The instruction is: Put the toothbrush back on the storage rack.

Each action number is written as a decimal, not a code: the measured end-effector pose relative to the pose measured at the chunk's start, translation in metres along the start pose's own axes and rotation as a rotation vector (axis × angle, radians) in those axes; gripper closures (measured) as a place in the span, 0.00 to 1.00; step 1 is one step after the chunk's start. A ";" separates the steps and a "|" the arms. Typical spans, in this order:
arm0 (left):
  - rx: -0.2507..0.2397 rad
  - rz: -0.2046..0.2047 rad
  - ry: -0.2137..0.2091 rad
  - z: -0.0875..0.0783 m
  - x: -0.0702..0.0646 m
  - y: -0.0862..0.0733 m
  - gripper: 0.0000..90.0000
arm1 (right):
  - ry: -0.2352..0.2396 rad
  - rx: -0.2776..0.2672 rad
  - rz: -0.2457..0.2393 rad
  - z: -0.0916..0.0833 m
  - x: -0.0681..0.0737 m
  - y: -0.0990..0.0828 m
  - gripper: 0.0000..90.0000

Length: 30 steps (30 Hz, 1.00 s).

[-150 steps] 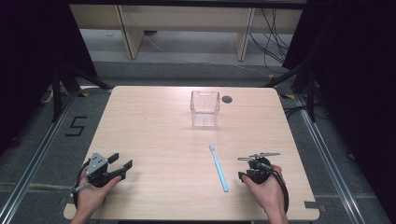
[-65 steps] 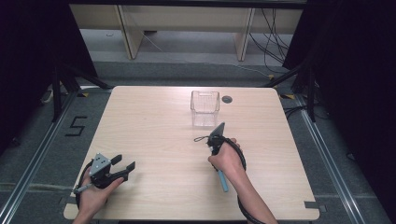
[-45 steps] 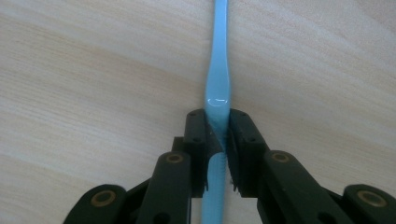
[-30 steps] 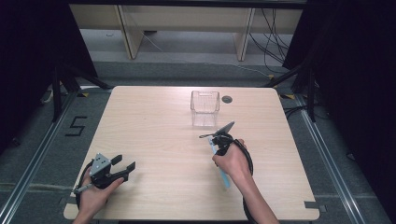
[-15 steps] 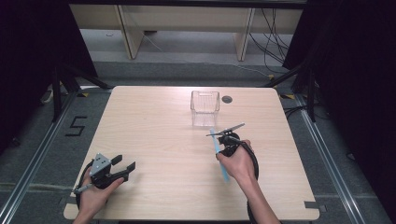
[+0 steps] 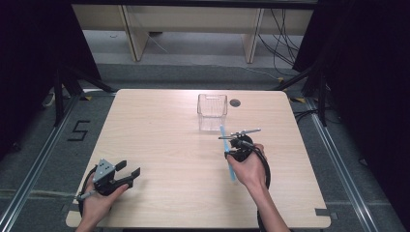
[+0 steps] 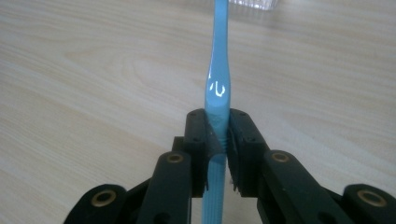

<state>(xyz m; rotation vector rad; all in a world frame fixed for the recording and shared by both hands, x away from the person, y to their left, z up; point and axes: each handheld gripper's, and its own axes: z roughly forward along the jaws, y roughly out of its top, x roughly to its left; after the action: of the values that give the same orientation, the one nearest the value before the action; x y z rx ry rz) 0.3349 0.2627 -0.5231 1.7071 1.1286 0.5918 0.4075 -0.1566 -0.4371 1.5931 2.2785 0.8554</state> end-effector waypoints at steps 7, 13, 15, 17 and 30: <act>0.000 -0.001 0.000 0.000 0.000 0.000 0.37 | 0.013 -0.074 0.012 -0.006 0.000 0.001 0.88; 0.001 0.000 0.001 0.000 0.000 0.000 0.37 | 0.006 -0.131 0.016 -0.010 -0.001 0.002 0.88; 0.002 0.001 0.001 0.000 0.000 0.000 0.37 | 0.011 -0.143 0.022 -0.010 -0.002 0.003 0.88; 0.001 0.000 0.001 0.000 0.000 0.000 0.37 | 0.008 -0.156 0.028 -0.011 -0.002 0.003 0.88; 0.002 -0.002 0.001 0.000 0.000 0.000 0.37 | -0.009 -0.266 -0.017 -0.015 -0.007 0.007 0.88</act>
<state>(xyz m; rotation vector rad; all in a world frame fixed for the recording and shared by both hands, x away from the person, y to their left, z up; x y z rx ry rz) 0.3352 0.2628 -0.5231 1.7075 1.1317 0.5906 0.4086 -0.1658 -0.4220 1.4542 2.0665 1.0916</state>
